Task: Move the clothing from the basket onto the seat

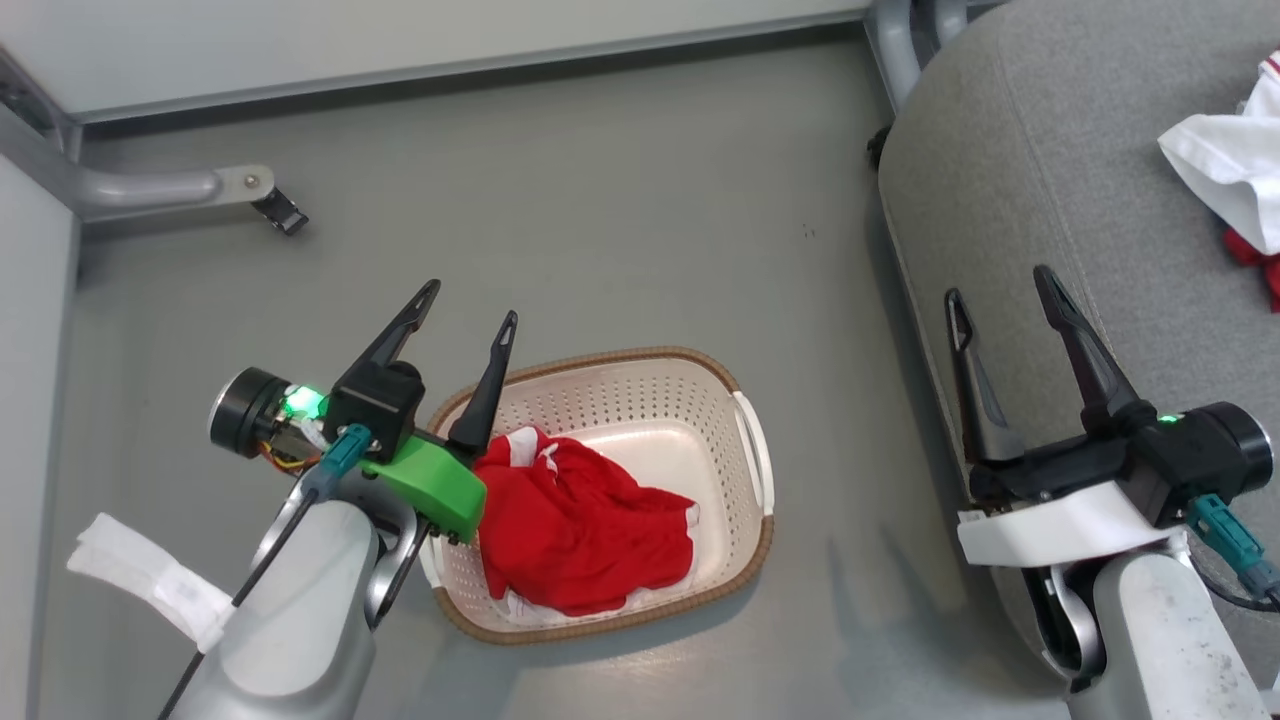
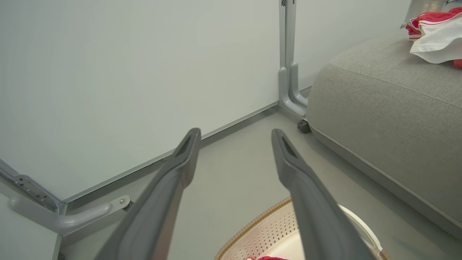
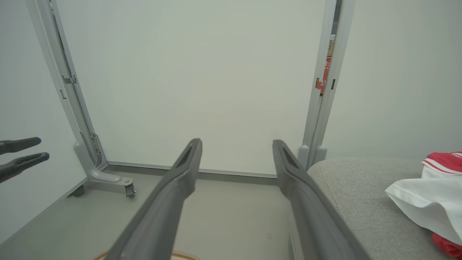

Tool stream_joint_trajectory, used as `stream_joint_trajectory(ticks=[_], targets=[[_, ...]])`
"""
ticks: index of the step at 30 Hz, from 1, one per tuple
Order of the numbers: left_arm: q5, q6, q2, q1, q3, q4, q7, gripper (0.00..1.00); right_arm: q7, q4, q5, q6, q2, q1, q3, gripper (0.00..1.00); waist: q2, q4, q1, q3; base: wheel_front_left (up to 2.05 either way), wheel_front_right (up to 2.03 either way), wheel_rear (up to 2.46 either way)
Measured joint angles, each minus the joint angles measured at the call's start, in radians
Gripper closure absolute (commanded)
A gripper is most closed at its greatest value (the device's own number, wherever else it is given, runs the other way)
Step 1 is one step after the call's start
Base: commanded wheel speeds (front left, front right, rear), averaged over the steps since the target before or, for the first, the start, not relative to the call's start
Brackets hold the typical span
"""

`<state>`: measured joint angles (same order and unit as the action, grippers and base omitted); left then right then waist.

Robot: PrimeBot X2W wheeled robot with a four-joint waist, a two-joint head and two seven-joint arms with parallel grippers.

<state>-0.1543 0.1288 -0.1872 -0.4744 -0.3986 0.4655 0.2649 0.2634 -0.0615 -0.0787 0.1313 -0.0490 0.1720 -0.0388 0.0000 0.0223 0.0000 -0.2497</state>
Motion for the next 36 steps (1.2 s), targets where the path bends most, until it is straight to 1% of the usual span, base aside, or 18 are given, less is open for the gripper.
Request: stream_joint_trajectory(ticks=[8,16,25,32,36], targets=[[-0.045,0.0,-0.071,-0.162,-0.219,0.196,-0.007,0.0,0.0,-0.027,0.005,0.0,-0.001,0.11,-0.034,0.0,0.0,-0.064,0.0,-0.121,0.0,0.0,0.0],[-0.099,0.0,-0.123,-0.329,-0.431,0.368,-0.027,0.0,0.0,-0.056,0.002,0.0,-0.001,0.196,-0.063,0.0,0.0,-0.128,0.0,-0.257,0.0,0.0,0.0],[-0.167,0.0,-0.159,-0.465,-0.643,0.496,-0.067,0.0,0.0,-0.093,-0.002,0.0,-0.001,0.266,-0.084,0.0,0.0,-0.189,0.0,-0.411,0.0,0.0,0.0],[-0.216,0.0,-0.179,-0.554,-0.807,0.575,-0.141,0.0,0.0,-0.117,-0.008,0.0,-0.001,0.304,-0.096,0.0,0.0,-0.227,0.0001,-0.529,0.0,0.0,0.0],[-0.23,0.0,-0.193,-0.588,-0.859,0.593,-0.178,0.0,0.0,-0.126,-0.013,0.0,-0.001,0.316,-0.104,0.0,0.0,-0.245,0.0001,-0.59,0.0,0.0,0.0]])
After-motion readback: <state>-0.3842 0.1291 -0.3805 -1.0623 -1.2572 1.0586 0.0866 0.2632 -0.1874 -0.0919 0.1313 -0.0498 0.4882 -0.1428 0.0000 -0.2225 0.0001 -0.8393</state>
